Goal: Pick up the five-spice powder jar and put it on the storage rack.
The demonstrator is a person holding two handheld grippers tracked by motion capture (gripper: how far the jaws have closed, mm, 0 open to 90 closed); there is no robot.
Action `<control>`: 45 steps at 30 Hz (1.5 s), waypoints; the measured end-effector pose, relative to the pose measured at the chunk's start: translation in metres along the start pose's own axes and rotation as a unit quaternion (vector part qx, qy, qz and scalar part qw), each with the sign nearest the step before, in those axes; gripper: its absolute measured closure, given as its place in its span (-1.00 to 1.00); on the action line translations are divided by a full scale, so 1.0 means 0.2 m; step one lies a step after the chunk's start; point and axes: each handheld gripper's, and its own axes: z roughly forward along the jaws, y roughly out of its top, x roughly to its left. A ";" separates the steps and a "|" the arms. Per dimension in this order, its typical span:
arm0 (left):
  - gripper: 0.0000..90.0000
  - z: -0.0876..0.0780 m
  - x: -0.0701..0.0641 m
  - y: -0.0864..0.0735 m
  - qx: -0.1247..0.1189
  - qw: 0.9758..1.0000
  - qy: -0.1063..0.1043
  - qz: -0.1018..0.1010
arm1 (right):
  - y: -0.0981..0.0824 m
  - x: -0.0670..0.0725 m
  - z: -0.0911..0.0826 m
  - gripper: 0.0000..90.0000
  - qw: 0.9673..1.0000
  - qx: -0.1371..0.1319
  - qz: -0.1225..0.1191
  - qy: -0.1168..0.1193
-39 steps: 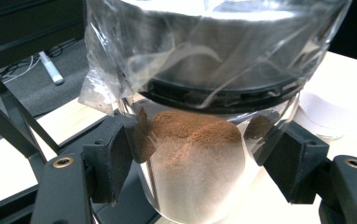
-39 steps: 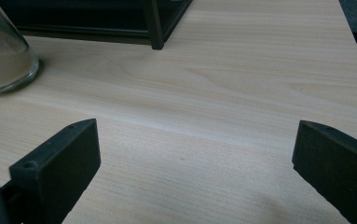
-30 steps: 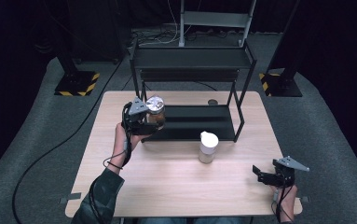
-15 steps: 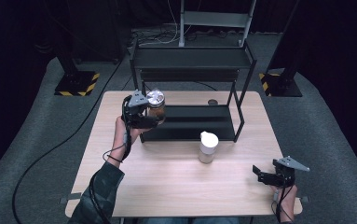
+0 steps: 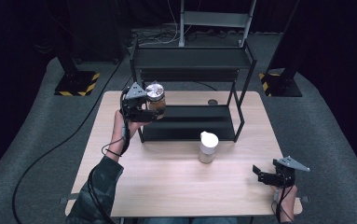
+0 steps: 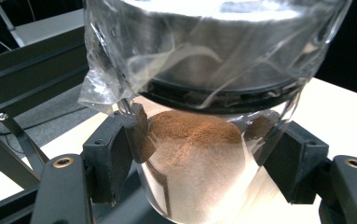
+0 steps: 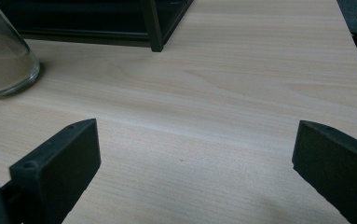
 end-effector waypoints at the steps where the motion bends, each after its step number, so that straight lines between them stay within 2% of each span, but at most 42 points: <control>1: -0.33 0.00 0.00 0.00 -0.001 1.000 0.000 -0.001 | 0.00 0.00 0.00 -1.00 1.000 0.000 0.000 0.000; 6: -0.33 -0.02 0.02 0.03 -0.007 1.000 -0.006 -0.004 | 0.00 0.00 0.00 -1.00 1.000 0.000 0.000 0.001; 20: -0.33 -0.07 0.05 0.11 -0.017 1.000 -0.014 0.003 | 0.00 0.00 0.00 -1.00 1.000 0.001 -0.001 -0.001; 45: -0.33 -0.11 0.10 0.25 -0.016 1.000 -0.010 0.004 | 0.00 0.00 0.00 -1.00 1.000 0.000 0.002 -0.001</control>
